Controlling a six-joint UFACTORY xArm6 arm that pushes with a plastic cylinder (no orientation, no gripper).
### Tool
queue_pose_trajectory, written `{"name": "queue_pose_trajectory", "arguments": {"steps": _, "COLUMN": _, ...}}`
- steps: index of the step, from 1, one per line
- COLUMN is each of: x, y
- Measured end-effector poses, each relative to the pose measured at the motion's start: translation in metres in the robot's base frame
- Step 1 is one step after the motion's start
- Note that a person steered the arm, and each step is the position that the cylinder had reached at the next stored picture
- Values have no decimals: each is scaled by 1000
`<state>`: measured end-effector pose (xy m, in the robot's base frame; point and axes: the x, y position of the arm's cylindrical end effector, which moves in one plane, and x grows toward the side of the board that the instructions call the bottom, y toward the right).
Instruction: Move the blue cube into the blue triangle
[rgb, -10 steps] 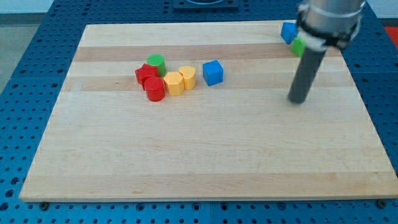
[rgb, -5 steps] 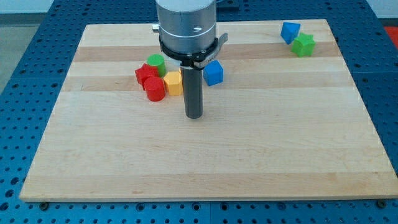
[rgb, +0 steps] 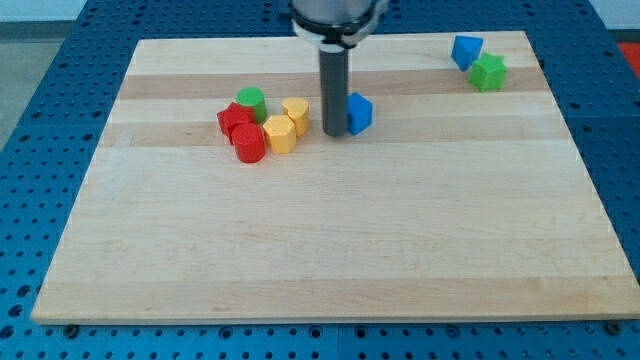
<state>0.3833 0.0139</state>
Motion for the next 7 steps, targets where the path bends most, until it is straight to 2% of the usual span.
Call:
{"name": "queue_pose_trajectory", "arguments": {"steps": 1, "x": -4, "y": 35}}
{"name": "queue_pose_trajectory", "arguments": {"steps": 2, "x": -26, "y": 36}}
{"name": "queue_pose_trajectory", "arguments": {"steps": 4, "x": -40, "y": -21}}
{"name": "queue_pose_trajectory", "arguments": {"steps": 5, "x": -52, "y": -18}}
{"name": "queue_pose_trajectory", "arguments": {"steps": 7, "x": -51, "y": 52}}
